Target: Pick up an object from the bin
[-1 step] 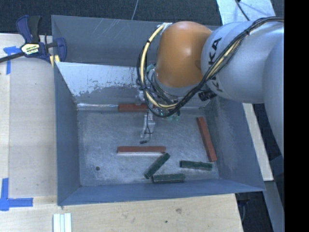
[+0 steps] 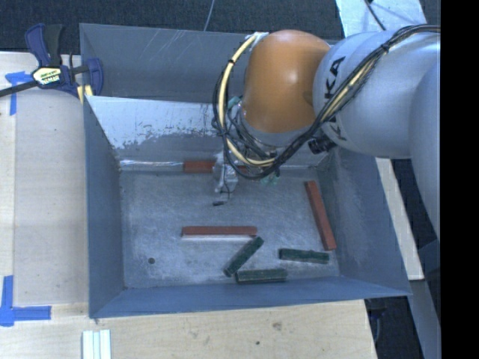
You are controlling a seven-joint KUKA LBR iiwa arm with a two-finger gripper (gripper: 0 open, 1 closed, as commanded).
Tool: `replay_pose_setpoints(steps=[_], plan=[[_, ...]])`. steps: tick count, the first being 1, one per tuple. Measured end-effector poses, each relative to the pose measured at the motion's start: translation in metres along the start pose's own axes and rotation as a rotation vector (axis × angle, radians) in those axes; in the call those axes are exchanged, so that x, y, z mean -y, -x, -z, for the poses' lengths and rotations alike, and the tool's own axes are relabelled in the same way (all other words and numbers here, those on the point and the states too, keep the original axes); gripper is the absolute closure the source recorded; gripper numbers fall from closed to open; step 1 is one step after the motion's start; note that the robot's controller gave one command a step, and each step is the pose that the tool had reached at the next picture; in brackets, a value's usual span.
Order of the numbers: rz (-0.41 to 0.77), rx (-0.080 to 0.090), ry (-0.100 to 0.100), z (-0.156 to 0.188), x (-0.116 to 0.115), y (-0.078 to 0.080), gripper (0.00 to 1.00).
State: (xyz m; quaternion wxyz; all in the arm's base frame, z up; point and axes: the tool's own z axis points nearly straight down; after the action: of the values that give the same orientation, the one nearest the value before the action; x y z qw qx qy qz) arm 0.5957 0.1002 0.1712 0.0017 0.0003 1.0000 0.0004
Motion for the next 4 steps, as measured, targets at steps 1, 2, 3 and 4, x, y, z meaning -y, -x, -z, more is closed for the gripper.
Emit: replay_pose_setpoints(steps=[1, 2, 3, 4], plan=[[-0.001, 0.000, 0.000, 0.000, 0.000, 0.000, 0.00], [0.068, 0.007, -0.001, -0.012, -0.003, -0.009, 0.00], [0.333, -0.004, 0.000, -0.074, -0.017, -0.056, 0.00], [0.151, 0.000, 0.000, -0.100, 0.024, -0.069, 1.00]])
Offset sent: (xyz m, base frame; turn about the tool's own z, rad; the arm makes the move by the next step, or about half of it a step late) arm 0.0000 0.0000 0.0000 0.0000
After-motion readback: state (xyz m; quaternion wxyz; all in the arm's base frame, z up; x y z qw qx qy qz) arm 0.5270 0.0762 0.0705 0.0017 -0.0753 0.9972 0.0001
